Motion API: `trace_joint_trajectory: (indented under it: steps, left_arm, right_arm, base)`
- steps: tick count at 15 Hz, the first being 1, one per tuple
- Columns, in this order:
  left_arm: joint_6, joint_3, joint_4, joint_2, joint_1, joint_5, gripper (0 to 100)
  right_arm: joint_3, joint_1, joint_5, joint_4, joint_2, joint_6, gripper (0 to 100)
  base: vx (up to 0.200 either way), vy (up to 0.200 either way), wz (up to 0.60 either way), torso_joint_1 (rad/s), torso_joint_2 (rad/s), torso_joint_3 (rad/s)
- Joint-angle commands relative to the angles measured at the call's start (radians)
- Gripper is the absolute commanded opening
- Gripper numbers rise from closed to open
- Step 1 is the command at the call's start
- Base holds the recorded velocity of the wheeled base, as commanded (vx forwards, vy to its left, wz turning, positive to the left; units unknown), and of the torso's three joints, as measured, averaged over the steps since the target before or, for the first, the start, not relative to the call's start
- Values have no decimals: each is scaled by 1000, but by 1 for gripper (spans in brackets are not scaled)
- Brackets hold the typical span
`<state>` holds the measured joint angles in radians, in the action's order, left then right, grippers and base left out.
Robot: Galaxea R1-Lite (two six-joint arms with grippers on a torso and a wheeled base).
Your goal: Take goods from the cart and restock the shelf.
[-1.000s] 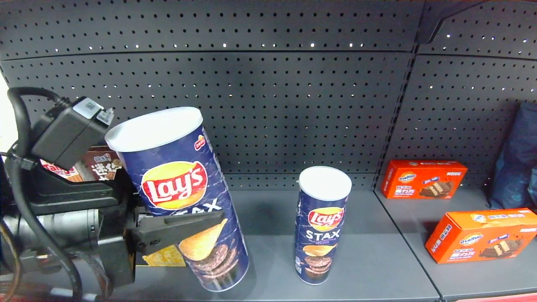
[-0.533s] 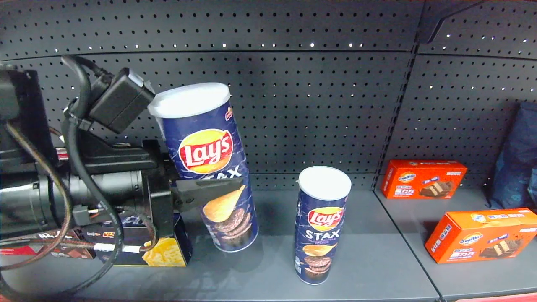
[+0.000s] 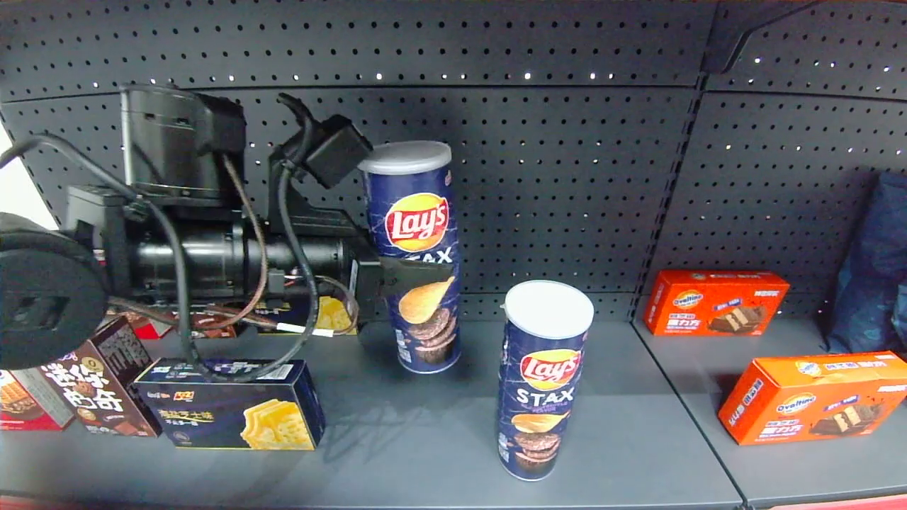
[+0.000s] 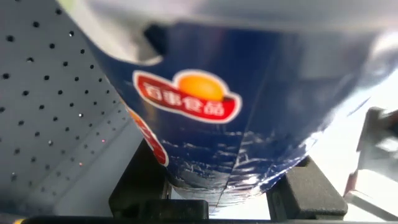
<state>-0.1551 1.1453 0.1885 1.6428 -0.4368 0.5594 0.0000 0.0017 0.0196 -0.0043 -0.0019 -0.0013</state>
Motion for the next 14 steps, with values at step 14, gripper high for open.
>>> trace_joint_trajectory:
  steps: [14]
  left_arm:
    - [-23,191,131,379,7,4,0]
  right_arm:
    - [0,0,0,0,2,0,100]
  base:
    - [0,0,0,0,0,0]
